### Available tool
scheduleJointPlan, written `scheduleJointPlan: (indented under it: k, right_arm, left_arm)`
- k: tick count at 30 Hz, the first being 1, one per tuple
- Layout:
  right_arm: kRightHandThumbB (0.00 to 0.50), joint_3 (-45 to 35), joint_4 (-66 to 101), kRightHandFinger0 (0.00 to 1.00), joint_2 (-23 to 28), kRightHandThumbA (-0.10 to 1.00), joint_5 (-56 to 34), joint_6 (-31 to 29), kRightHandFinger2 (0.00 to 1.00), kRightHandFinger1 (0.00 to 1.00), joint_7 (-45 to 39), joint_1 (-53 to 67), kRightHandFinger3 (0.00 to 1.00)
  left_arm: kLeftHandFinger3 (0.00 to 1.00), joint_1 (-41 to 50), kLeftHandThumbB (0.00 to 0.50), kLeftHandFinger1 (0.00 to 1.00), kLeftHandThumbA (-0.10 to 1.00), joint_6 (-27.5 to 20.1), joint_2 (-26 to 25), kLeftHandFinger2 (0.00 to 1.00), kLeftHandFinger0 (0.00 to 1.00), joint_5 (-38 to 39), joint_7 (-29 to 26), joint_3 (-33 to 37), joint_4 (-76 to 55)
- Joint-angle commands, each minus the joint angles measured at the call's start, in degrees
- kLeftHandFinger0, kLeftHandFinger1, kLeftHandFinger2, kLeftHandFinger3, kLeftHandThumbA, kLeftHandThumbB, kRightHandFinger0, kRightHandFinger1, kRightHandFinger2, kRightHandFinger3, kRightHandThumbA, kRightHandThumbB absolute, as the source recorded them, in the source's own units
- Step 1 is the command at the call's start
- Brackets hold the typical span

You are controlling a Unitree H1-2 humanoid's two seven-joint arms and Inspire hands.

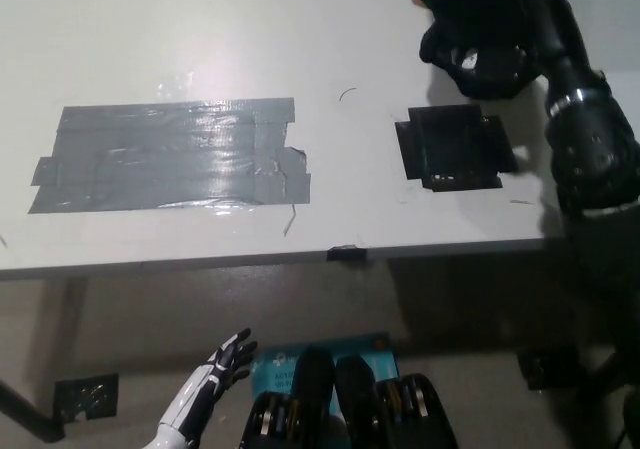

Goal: A person hands a black t-shirt to the robot and rhe robot picks it up with its right hand and places it on the black spot on the desk infron tof it

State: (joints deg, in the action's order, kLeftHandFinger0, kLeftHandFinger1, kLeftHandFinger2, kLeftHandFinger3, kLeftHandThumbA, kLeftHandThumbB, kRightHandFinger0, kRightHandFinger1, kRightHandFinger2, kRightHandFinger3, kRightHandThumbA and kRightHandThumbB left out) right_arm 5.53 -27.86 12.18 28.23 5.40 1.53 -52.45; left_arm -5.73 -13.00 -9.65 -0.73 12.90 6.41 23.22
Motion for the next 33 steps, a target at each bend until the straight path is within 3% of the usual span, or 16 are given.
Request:
scheduleJointPlan:
  k: [1, 2, 3, 4, 5, 6, 7, 12, 15, 19, 21, 24, 28, 33]
  right_arm:
    - [0.398, 1.11, -12.03, 1.0, 1.49, 0.36, 2.04, -8.25, 1.0, 1.0, 9.33, -9.23, 1.0]
    - [0.347, 0.82, -16.61, 0.86, 1.26, 0.17, 1.92, -11.16, 0.72, 0.82, 13.5, -10.91, 0.74]
    - [0.291, 1.75, -20.06, 0.17, 1.38, -0.09, 3.94, -12.4, 0.44, 0.24, 18.74, -12.19, 0.44]
    - [0.247, 2.58, -21.2, 0.01, 1.61, -0.1, 5.54, -12.96, 0.36, 0.12, 21.8, -12.48, 0.39]
    - [0.218, 2.73, -21.55, 0.0, 1.69, -0.1, 5.83, -13.57, 0.44, 0.13, 22.92, -12.47, 0.46]
    - [0.2, 2.89, -21.75, 0.0, 1.84, -0.1, 6.03, -14.51, 0.64, 0.23, 24.15, -12.34, 0.65]
    - [0.198, 3.15, -21.67, 0.01, 2.05, -0.1, 6.18, -15.39, 0.74, 0.31, 25.1, -12.05, 0.73]
    - [0.174, 2.78, -20.1, 0.0, 2.36, -0.1, 5.16, -19.74, 0.88, 0.47, 27.2, -10.05, 0.96]
    - [0.158, 2.57, -17.75, 0.02, 2.68, -0.1, 4.92, -20.46, 0.9, 0.53, 27.28, -9.03, 0.97]
    - [0.19, 1.64, -11.94, 0.03, 3.17, -0.1, 4.27, -20.27, 0.88, 0.5, 26.22, -8.3, 0.92]
    - [0.182, 1.17, -7.45, 0.06, 3.38, -0.1, 3.42, -18.72, 0.92, 0.54, 23.65, -7.88, 0.99]
    - [0.196, 1.7, -3.83, 0.08, 4.11, -0.1, 4.25, -17.79, 0.92, 0.55, 22.36, -7.62, 1.0]
    - [0.207, 2.7, -1.58, 0.06, 5.28, -0.1, 5.56, -18.15, 0.89, 0.53, 21.59, -7.68, 0.96]
    - [0.158, 6.51, -0.83, 0.05, 7.27, -0.1, 8.43, -16.87, 0.91, 0.56, 16.62, -8.35, 0.98]
  left_arm:
    - [1.0, -0.61, 0.5, 1.0, 1.0, -1.43, -0.44, 1.0, 1.0, 0.06, 0.61, 0.03, -2.07]
    - [1.0, -0.65, 0.5, 1.0, 1.0, -1.13, -0.42, 1.0, 1.0, -0.01, 0.52, 0.01, -2.33]
    - [1.0, -0.82, 0.5, 1.0, 1.0, -1.08, -0.54, 1.0, 1.0, -0.25, 0.46, 0.06, -2.55]
    - [1.0, -0.92, 0.5, 1.0, 1.0, -1.26, -0.71, 1.0, 1.0, -0.3, 0.53, 0.06, -2.67]
    - [1.0, -1.0, 0.5, 1.0, 1.0, -1.34, -0.78, 1.0, 1.0, -0.35, 0.51, 0.03, -2.67]
    - [1.0, -1.14, 0.5, 1.0, 1.0, -1.44, -0.88, 1.0, 1.0, -0.42, 0.46, -0.01, -2.64]
    - [1.0, -1.25, 0.5, 1.0, 1.0, -1.47, -1.02, 1.0, 1.0, -0.52, 0.44, -0.05, -2.63]
    - [1.0, -1.26, 0.5, 1.0, 1.0, -1.14, -1.12, 1.0, 1.0, -1.13, 0.35, 0.2, -2.36]
    - [1.0, -1.17, 0.5, 1.0, 1.0, -1.2, -0.9, 1.0, 1.0, -0.82, 0.41, 0.09, -2.05]
    - [1.0, -1.72, 0.5, 1.0, 1.0, -0.97, -0.9, 1.0, 1.0, -0.93, 0.16, -0.15, -1.47]
    - [1.0, -2.08, 0.5, 1.0, 1.0, -1.56, -1.05, 1.0, 1.0, -1.01, 0.13, -0.24, -0.8]
    - [1.0, -2.33, 0.5, 1.0, 1.0, -1.54, -1.08, 1.0, 1.0, -1.49, 0.01, -0.07, -0.31]
    - [1.0, -2.42, 0.5, 1.0, 1.0, -1.57, -0.89, 1.0, 1.0, -1.72, 0.16, 0.16, -0.17]
    - [1.0, -2.82, 0.5, 1.0, 1.0, -2.9, -1.1, 1.0, 1.0, -1.72, 0.22, 0.07, 0.86]
